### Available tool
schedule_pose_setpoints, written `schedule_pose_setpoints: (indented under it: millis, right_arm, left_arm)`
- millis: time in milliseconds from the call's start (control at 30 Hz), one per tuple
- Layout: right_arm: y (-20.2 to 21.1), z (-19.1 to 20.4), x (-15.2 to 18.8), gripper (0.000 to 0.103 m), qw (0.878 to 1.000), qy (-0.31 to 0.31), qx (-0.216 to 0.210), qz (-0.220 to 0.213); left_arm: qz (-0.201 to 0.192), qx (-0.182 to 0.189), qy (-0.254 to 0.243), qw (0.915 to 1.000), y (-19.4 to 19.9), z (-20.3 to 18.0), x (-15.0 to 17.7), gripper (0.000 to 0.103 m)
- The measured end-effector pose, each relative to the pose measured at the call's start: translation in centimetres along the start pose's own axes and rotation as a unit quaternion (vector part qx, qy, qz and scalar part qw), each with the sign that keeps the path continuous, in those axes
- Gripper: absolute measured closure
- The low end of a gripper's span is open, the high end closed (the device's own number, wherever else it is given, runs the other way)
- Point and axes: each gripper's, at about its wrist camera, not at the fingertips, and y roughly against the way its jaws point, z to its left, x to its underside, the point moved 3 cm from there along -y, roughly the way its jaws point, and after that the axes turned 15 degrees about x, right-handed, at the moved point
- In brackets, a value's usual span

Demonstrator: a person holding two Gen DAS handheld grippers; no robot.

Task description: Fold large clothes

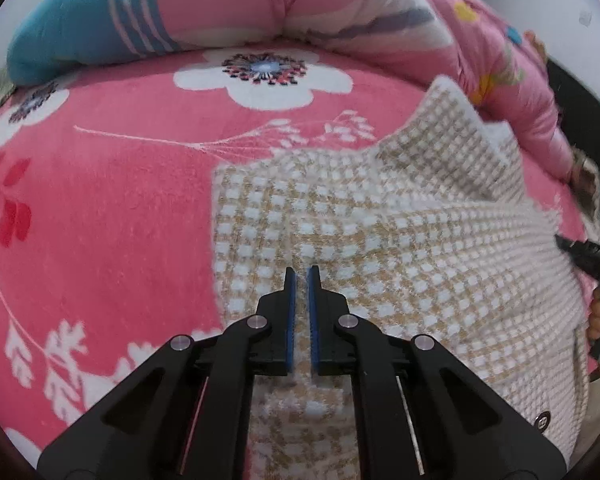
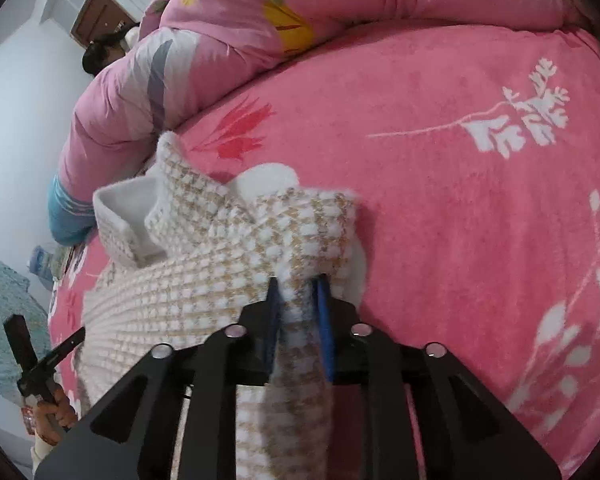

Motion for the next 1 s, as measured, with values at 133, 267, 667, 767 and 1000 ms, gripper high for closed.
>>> schedule_pose_setpoints:
  millis: [133,267,667,767,1000]
  right_arm:
    - [2.0,-1.0,-0.3,0.062,1.000,-0.014,0.009,-0.013]
    - [6.6,1.6,0.6,0.062,0.997,0.046,-0.005,-0.068]
    - [1.1,9.9,5.2,0.037,0.973,0.214,0.084,-0.004]
    - [5.0,9.9,6.5,0.037,0.975,0.213,0.062,-0.026]
    - [2.0,8.6,8.5,0.030,0.963,0.233,0.137,-0.011]
  left_arm:
    - [-0.023,-0.001,0.004,0.9997,1.7,-0.1,-0.9,0.088]
    - [-0.064,0.016,-0.040,0.9970,5.4,-2.3,-1.4,0.087]
    - [0.020,0.017,-0.027,0.9993,-0.3,-3.8,1.7,0.074]
    - [0.007,0.010,-0.062,0.9980,2.3,-5.1,2.2,0.060]
    - [0.049,-0.049,-0.107,0.9919,0.5,-5.9,6.0,0.043]
